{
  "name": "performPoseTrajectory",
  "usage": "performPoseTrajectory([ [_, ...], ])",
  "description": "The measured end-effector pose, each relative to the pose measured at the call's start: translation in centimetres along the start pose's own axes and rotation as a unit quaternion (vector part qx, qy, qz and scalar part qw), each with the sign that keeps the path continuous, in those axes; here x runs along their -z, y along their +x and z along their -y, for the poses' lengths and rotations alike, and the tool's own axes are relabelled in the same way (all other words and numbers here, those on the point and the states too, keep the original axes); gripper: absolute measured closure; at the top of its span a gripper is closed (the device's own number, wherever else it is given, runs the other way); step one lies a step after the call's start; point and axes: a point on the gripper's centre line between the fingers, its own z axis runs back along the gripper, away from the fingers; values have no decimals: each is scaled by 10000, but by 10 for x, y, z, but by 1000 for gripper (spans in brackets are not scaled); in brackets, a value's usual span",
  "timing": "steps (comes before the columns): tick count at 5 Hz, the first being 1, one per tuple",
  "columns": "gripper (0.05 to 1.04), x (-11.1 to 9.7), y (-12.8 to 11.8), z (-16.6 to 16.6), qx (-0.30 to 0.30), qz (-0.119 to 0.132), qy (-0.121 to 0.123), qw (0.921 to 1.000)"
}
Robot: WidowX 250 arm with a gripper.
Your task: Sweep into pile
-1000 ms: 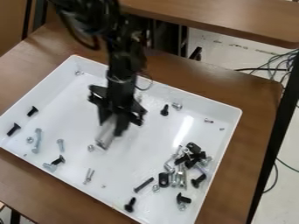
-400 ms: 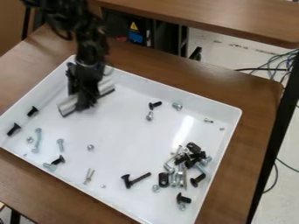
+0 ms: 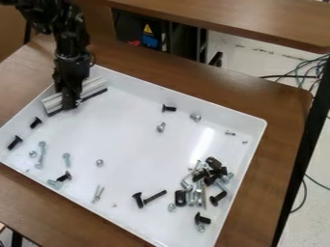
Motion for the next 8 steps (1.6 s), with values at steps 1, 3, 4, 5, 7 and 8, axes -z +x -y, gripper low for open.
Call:
performPoseTrajectory([
  [1,711,1,-4,-3,-61,-30,-27,10000],
  [3,711,10,-45,31,-228,-183,-32,9996],
  [4,711,14,-63,50,-394,-263,-92,9988],
  [5,711,13,-60,65,-570,-350,-112,9977],
  [7,711,3,-25,141,-784,-438,-172,9958],
  [8,711,-5,-5,180,-273,-299,-8,9992],
])
